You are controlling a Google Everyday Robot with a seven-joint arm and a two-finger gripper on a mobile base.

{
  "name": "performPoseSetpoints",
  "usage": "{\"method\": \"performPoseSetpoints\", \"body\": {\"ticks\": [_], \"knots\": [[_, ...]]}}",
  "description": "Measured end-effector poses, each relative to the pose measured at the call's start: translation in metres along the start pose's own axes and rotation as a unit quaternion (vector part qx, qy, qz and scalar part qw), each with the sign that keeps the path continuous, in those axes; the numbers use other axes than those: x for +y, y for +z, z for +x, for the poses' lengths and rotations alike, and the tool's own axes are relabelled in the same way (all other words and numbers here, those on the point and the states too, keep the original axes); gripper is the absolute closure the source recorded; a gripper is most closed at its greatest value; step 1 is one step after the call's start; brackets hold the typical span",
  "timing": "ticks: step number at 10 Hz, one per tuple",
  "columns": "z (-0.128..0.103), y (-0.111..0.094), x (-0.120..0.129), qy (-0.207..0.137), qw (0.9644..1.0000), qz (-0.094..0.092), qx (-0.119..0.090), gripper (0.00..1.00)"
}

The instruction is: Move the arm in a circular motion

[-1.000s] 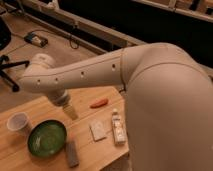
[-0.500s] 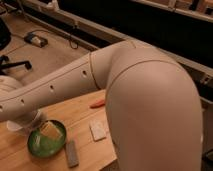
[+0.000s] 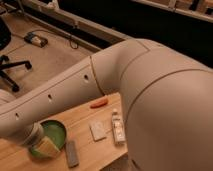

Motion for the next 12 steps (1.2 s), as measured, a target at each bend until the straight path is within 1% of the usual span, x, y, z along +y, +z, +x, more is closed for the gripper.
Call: {"method": "performPoseSetpoints", "body": {"ticks": [2, 4, 5, 6, 7, 8, 9, 11, 12], "knots": [[0.026, 0.004, 0.009, 0.046, 0.9989, -0.008, 0.002, 0.2], [0.066, 0.01, 0.014, 0.098, 0.995, -0.019, 0.009, 0.2], [0.097, 0.016, 0.015, 0.132, 0.9908, -0.025, 0.012, 0.2], [0.121, 0.02, 0.017, 0.157, 0.9871, -0.029, 0.011, 0.2], [0.147, 0.024, 0.018, 0.184, 0.9823, -0.033, 0.01, 0.2], [0.184, 0.029, 0.02, 0.221, 0.9744, -0.038, 0.003, 0.2], [0.204, 0.031, 0.02, 0.24, 0.9698, -0.04, -0.003, 0.2], [0.26, 0.038, 0.018, 0.293, 0.9548, -0.046, -0.02, 0.2], [0.289, 0.039, 0.012, 0.316, 0.947, -0.048, -0.027, 0.2]]}}
